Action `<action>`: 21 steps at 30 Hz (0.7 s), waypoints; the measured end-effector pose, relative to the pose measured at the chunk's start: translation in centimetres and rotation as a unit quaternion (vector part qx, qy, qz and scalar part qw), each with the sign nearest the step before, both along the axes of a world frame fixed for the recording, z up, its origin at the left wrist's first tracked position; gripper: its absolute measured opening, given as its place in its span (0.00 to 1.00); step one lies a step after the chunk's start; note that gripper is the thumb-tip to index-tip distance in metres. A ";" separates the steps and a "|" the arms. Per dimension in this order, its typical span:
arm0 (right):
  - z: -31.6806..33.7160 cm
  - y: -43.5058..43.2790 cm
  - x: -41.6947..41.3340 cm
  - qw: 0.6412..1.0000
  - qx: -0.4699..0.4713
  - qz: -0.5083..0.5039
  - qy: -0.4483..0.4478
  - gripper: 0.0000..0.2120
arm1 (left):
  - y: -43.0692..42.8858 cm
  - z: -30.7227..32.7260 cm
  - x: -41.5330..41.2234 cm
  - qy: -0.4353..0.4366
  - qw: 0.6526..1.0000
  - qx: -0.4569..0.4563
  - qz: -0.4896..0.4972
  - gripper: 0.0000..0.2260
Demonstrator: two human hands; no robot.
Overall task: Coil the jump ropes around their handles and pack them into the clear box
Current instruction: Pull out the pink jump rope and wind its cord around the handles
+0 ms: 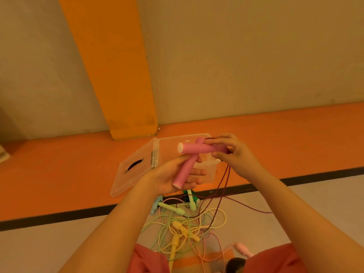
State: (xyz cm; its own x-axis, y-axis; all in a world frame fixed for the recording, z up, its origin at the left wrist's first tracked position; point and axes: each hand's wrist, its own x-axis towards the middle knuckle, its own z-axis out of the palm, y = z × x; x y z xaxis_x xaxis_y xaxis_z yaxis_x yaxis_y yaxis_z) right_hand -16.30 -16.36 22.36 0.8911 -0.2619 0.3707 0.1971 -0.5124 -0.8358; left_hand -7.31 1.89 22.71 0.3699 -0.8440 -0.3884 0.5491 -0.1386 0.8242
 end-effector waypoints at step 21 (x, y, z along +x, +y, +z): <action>-1.2 1.0 0.6 0.988 0.147 0.034 0.033 0.17 | 0.8 -0.9 -0.8 -0.023 0.991 -0.058 -0.120 0.24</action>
State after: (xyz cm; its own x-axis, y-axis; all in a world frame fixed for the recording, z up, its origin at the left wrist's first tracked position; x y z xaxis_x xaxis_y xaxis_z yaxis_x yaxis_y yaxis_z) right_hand -15.69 -15.36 21.18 0.9296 -0.2889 0.2288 0.1635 -0.2332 -0.9586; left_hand -8.08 2.66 21.81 0.1685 -0.9475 -0.2717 0.4727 -0.1643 0.8658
